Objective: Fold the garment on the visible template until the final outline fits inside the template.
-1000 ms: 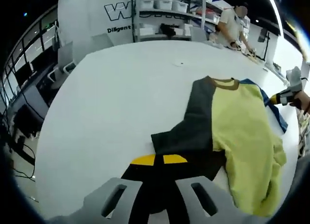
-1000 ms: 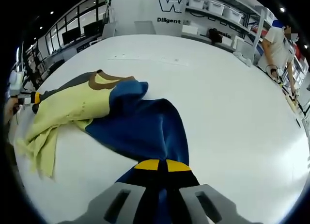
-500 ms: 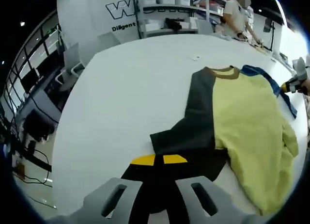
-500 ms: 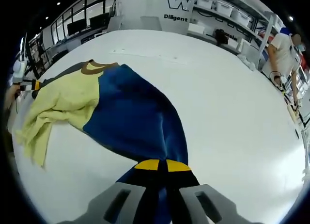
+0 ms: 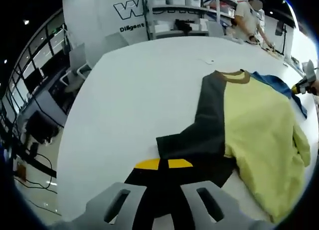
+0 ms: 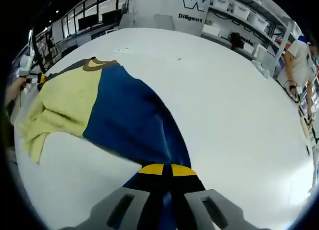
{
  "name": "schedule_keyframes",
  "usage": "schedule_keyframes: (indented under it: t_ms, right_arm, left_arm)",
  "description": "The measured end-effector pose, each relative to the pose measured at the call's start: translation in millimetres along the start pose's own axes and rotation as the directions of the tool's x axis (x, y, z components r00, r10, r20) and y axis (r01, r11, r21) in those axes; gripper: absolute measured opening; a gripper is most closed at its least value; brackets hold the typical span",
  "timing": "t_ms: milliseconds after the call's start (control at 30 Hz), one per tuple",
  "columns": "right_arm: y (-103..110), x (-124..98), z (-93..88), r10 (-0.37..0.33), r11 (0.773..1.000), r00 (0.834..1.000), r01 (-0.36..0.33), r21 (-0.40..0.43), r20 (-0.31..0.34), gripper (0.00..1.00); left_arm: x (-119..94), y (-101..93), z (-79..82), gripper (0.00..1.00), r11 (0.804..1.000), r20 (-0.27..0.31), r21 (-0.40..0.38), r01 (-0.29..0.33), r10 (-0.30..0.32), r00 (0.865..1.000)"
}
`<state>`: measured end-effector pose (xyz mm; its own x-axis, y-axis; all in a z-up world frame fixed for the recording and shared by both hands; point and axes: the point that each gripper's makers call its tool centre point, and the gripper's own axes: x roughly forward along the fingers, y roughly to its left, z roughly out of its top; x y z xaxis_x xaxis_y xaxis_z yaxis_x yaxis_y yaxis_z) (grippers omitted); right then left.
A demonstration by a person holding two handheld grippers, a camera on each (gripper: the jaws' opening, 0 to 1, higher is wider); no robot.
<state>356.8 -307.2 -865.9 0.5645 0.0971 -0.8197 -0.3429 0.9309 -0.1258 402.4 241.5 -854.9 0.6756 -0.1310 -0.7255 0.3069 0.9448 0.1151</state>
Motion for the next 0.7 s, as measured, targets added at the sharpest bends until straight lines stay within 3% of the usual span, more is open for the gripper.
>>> schedule_keyframes:
  t_ms: [67, 367, 500, 633, 700]
  right_arm:
    - [-0.5, 1.2, 2.6, -0.003, 0.999, 1.000, 0.003, -0.038, 0.001, 0.00]
    - [2.1, 0.1, 2.7, 0.011, 0.999, 1.000, -0.011, 0.035, -0.009, 0.00]
    - [3.0, -3.6, 10.3, -0.016, 0.988, 0.998, 0.007, 0.156, 0.059, 0.01]
    - [8.5, -12.9, 24.6, -0.013, 0.960, 0.986, -0.034, 0.278, 0.166, 0.17]
    - [13.1, -15.4, 27.2, 0.003, 0.956, 0.983, -0.056, 0.289, 0.182, 0.30]
  left_arm:
    - [0.9, 0.4, 0.1, 0.03, 1.000, -0.002, 0.000, 0.001, -0.001, 1.000]
    - [-1.0, -1.1, -1.9, 0.04, 1.000, -0.007, -0.013, 0.015, -0.015, 1.000]
    - [-7.9, -3.8, -3.3, 0.12, 0.998, -0.016, -0.066, 0.015, -0.016, 1.000]
    - [-17.5, -7.9, -2.5, 0.31, 0.998, -0.013, -0.061, 0.022, -0.023, 1.000]
    - [-21.8, -9.2, -1.8, 0.38, 0.997, -0.007, -0.068, 0.026, -0.026, 1.000]
